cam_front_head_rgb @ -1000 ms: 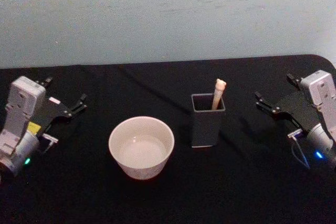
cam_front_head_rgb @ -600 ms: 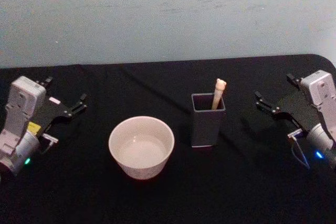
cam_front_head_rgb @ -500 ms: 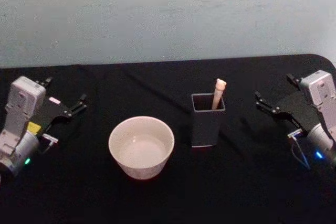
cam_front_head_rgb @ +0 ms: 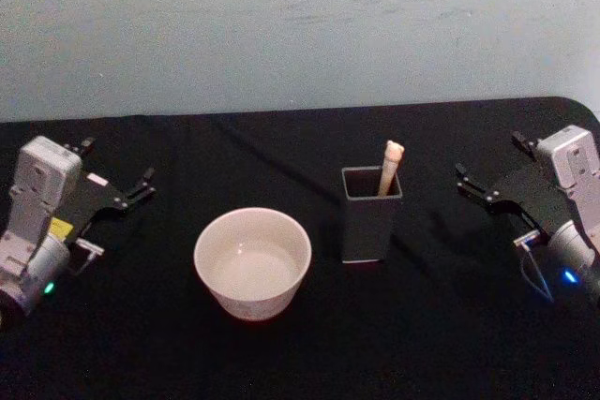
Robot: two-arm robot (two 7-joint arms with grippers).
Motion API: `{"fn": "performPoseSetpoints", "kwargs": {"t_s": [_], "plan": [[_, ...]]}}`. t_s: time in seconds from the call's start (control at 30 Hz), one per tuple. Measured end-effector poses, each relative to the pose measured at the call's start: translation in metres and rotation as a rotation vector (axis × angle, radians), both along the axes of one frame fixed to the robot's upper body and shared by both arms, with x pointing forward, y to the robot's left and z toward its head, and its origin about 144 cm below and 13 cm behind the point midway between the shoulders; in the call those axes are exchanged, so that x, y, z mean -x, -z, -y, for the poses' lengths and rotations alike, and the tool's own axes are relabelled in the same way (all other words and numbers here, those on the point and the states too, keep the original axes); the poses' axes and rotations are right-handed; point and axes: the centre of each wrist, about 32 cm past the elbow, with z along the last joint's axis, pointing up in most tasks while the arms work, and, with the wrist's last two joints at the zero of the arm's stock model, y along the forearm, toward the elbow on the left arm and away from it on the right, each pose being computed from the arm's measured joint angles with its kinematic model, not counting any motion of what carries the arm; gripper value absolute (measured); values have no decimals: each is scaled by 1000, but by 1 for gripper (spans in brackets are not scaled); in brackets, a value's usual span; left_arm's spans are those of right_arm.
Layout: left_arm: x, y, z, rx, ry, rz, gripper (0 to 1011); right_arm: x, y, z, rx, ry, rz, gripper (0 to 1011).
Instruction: Pick up the stirring spoon with one hand, stir inside the cup, then place it back in its original position.
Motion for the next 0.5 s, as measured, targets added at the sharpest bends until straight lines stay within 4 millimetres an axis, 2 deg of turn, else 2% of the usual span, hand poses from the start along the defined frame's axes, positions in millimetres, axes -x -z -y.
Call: {"fn": "performPoseSetpoints", "kwargs": {"t_s": [0.37, 0.5], "plan": [[0, 0, 0, 0, 0, 0, 1001, 0, -1, 1, -5, -1, -1, 1002], [0, 0, 0, 0, 0, 0, 1001, 3, -8, 7, -34, -28, -24, 1002]]}}
